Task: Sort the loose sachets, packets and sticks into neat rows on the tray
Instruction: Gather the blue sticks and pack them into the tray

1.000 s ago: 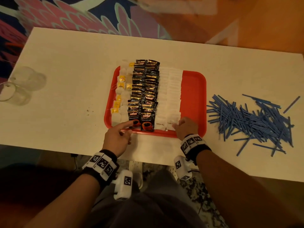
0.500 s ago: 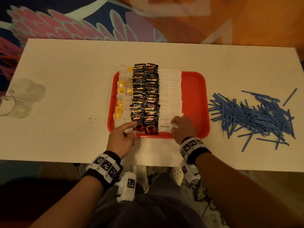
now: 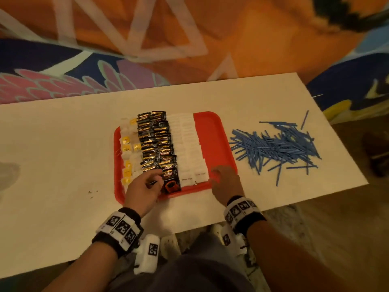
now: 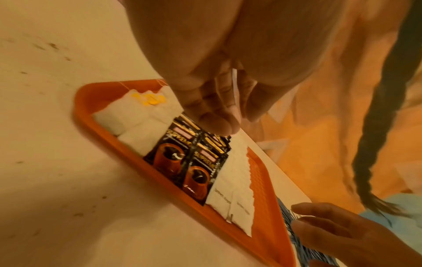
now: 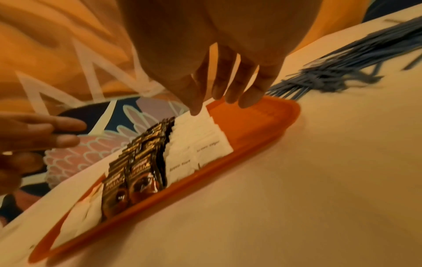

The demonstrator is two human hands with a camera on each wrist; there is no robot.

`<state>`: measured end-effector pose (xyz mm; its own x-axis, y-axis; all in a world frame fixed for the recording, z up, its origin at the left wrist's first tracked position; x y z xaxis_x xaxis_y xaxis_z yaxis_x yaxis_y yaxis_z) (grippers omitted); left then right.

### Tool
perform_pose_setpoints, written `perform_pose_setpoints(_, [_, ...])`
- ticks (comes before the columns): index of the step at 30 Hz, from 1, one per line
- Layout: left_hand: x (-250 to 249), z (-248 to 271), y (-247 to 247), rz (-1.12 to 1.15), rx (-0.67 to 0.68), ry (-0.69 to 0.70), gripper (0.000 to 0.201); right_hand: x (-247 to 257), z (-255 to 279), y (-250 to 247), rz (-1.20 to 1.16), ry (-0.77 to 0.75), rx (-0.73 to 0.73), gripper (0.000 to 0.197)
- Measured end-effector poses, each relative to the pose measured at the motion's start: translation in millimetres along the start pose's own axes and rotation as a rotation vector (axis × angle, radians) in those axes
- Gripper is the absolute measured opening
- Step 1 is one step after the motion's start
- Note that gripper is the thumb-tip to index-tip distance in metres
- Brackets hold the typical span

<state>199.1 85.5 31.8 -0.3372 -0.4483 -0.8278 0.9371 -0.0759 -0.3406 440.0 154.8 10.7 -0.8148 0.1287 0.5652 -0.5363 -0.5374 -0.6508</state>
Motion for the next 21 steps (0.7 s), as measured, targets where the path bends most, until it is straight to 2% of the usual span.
perform_pose_setpoints(3, [-21, -14, 17, -0.078, 0.074, 0.038, 0.019, -20, 27, -18, -0.045, 0.008, -0.098, 0.027])
perform_pose_setpoints(7, [-60, -35, 60, -0.215, 0.221, 0.085, 0.020, -56, 51, -42, -0.091, 0.092, -0.172, 0.024])
perform_pose_setpoints(11, [-93, -64, 116, -0.333, 0.356, 0.041, 0.033, -94, 58, -62, -0.156, 0.177, -0.219, 0.019])
perform_pose_setpoints(14, [-123, -93, 160, -0.595, 0.457, 0.097, 0.049, -122, 56, -79, -0.207, 0.201, -0.227, 0.017])
perform_pose_setpoints(18, [-154, -143, 214, -0.967, 0.511, 0.220, 0.065, -159, 42, -108, -0.254, 0.193, -0.191, 0.018])
perform_pose_setpoints(21, [-171, -180, 251, -1.313, 0.575, 0.289, 0.089, -182, 27, -130, -0.299, 0.178, -0.152, 0.018])
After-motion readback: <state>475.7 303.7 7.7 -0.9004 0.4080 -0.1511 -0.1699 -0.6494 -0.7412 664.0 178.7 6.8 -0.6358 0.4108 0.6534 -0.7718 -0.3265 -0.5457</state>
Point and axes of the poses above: each hand's wrist, its own z-axis away from the middle knuckle, its own y-axis out of the palm, x = y × z, the point moved 2 cm from there along -z, towards the middle knuckle, and after that the axes turned 14 degrees about x, right-handed, at the moved point
